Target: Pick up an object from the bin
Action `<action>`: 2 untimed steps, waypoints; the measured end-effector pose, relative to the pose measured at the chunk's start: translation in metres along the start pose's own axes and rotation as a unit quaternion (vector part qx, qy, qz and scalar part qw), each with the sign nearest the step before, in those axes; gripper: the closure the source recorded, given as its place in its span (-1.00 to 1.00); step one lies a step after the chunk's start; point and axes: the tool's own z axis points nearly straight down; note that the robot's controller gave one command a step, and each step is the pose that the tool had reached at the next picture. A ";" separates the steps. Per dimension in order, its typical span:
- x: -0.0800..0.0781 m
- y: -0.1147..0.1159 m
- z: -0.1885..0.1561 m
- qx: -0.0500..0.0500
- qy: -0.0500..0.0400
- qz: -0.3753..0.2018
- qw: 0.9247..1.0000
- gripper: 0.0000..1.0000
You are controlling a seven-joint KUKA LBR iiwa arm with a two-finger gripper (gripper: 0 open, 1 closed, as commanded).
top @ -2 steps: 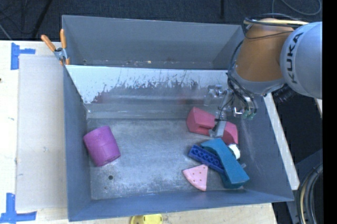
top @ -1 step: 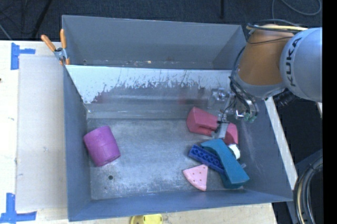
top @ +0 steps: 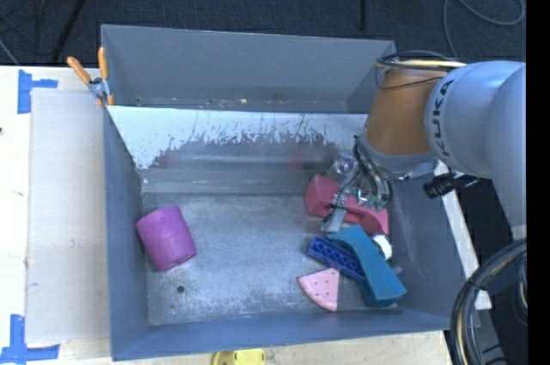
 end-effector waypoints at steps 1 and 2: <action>0.006 -0.004 0.003 -0.003 0.000 -0.026 1.000 1.00; 0.006 -0.004 0.003 -0.002 0.000 -0.027 1.000 1.00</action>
Offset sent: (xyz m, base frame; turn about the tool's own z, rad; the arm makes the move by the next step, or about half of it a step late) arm 0.0000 0.0000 0.0000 0.0000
